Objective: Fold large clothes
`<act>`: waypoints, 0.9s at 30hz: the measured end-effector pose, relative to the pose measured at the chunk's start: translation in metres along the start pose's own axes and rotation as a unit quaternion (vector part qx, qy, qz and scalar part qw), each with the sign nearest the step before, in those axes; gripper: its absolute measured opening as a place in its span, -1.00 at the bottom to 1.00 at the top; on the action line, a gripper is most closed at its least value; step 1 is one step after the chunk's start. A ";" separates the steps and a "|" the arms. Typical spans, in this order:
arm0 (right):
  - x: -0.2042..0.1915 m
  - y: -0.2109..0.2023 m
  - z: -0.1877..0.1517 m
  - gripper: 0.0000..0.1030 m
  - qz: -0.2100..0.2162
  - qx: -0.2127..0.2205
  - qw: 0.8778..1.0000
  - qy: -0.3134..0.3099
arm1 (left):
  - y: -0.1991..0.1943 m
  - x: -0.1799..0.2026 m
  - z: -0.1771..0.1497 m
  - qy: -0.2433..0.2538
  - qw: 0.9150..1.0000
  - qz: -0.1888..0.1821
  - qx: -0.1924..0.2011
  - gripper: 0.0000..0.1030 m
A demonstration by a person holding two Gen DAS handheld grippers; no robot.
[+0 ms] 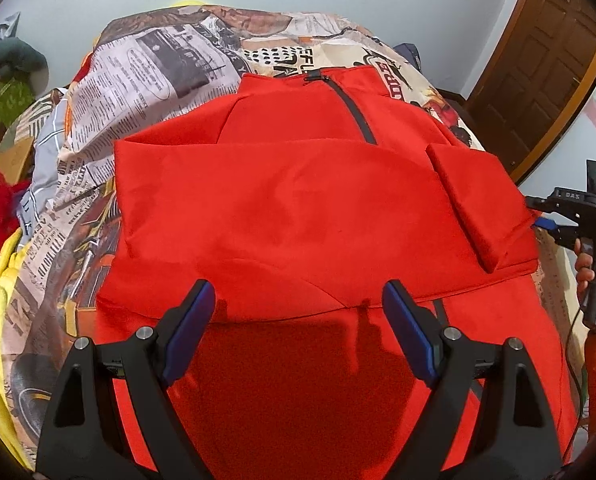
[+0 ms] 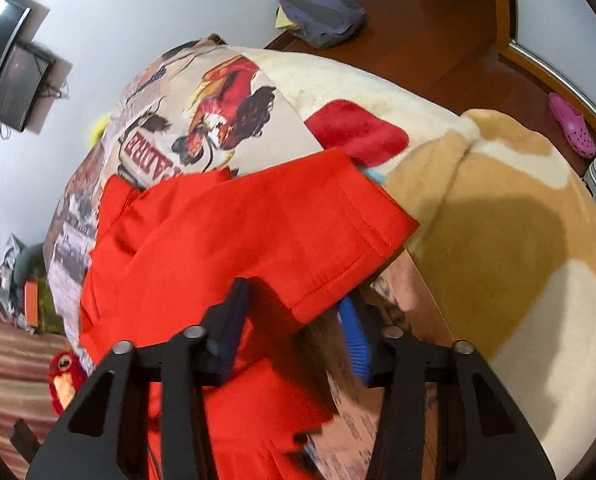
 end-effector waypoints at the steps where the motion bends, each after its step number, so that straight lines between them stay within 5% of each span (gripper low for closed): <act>1: 0.000 0.000 0.001 -0.68 -0.007 0.007 1.000 0.000 | 0.000 0.000 0.000 0.000 1.000 0.000 0.000 0.65; 3: -0.005 0.000 0.002 -0.84 -0.021 0.014 1.000 -0.003 | -0.001 -0.002 0.000 -0.002 1.000 0.000 0.003 0.65; 9: -0.044 -0.026 -0.011 -0.89 -0.050 0.073 0.994 -0.067 | -0.013 -0.009 -0.004 -0.004 1.000 0.003 0.017 0.65; 18: -0.158 -0.084 -0.047 -0.90 -0.011 0.121 0.971 -0.205 | -0.048 -0.034 -0.013 -0.016 0.998 -0.002 0.055 0.65; 27: -0.276 -0.057 -0.098 -0.90 0.043 0.079 0.947 -0.309 | -0.079 -0.072 -0.033 -0.029 0.996 0.011 0.081 0.65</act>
Point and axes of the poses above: each gripper's, at about its wrist camera, not at the fingertips, and y roughly the way its jaws point, x to its right, z to its top, the point moved 1 cm from there along y, roughly the way its jaws point, and after that the axes turned 12 degrees about -x, right-handed, at the moved point
